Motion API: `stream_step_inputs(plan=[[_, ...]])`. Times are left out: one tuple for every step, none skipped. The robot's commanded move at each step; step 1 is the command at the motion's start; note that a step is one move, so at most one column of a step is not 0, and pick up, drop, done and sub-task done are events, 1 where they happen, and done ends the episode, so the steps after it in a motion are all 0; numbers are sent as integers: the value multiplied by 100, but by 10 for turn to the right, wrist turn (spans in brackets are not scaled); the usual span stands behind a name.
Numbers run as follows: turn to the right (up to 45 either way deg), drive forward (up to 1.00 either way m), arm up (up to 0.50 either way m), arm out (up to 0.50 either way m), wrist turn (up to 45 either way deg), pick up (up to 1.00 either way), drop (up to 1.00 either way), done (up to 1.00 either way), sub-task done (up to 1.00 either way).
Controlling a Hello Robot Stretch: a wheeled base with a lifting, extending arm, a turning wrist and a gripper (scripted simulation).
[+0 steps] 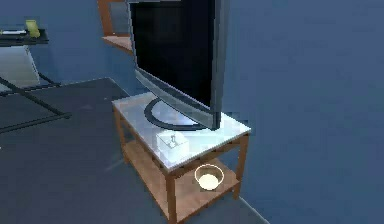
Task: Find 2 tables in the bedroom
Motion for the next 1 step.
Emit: stream_step_inputs(plan=[[0, 0, 0, 0, 0, 0, 0, 0, 100]])
